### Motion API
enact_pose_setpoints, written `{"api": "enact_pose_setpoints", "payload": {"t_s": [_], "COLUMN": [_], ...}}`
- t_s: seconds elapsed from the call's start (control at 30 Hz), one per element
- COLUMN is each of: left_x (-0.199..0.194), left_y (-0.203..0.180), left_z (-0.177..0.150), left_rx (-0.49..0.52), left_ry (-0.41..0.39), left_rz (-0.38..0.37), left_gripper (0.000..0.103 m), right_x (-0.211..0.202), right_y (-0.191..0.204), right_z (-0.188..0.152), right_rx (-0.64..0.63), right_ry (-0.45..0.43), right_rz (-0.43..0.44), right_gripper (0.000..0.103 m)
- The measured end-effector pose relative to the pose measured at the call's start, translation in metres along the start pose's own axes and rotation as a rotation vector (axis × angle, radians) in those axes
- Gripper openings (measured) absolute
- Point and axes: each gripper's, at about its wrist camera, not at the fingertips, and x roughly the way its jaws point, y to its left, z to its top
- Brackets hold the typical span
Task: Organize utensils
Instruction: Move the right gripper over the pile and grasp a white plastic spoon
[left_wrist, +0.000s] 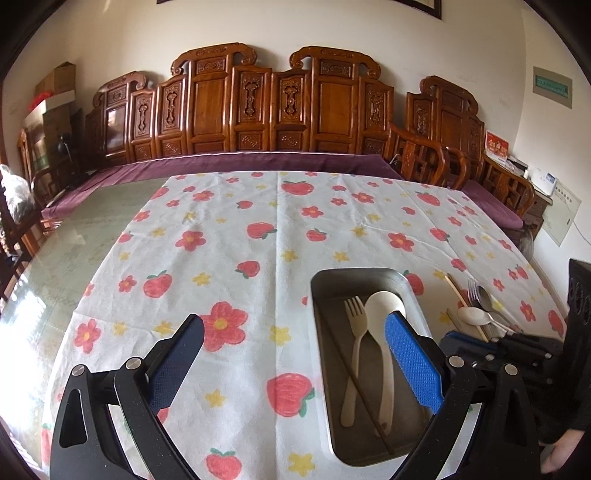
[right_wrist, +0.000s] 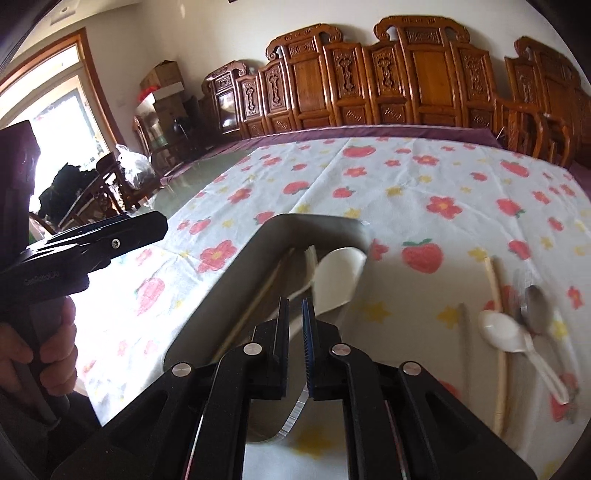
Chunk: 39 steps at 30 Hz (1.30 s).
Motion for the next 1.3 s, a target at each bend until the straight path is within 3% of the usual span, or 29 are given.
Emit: {"api": "enact_pose_setpoints", "payload": {"t_s": [0.4, 0.47, 0.63, 1.03, 1.3], "left_x": [-0.002, -0.003, -0.003, -0.004, 0.000], "left_y": [-0.045, -0.053, -0.076, -0.124, -0.140], "left_z": [-0.005, -0.007, -0.012, -0.030, -0.035], "left_rx": [0.065, 0.073, 0.101, 0.189, 0.184], "left_ry": [0.007, 0.009, 0.028, 0.057, 0.081], "left_rz": [-0.052, -0.062, -0.098, -0.142, -0.160], "left_gripper": [0.095, 0.095, 0.095, 0.095, 0.095], "right_x": [-0.073, -0.080, -0.093, -0.057, -0.031], "right_y": [-0.070, -0.085, -0.120, -0.167, -0.172], "right_z": [-0.005, -0.008, -0.016, -0.045, -0.041], "right_rx": [-0.048, -0.032, -0.002, 0.006, -0.009], "right_ry": [-0.059, -0.061, -0.070, 0.055, 0.090], "right_rz": [-0.193, -0.212, -0.287, -0.295, -0.214], "right_gripper": [0.010, 0.021, 0.021, 0.022, 0.022]}}
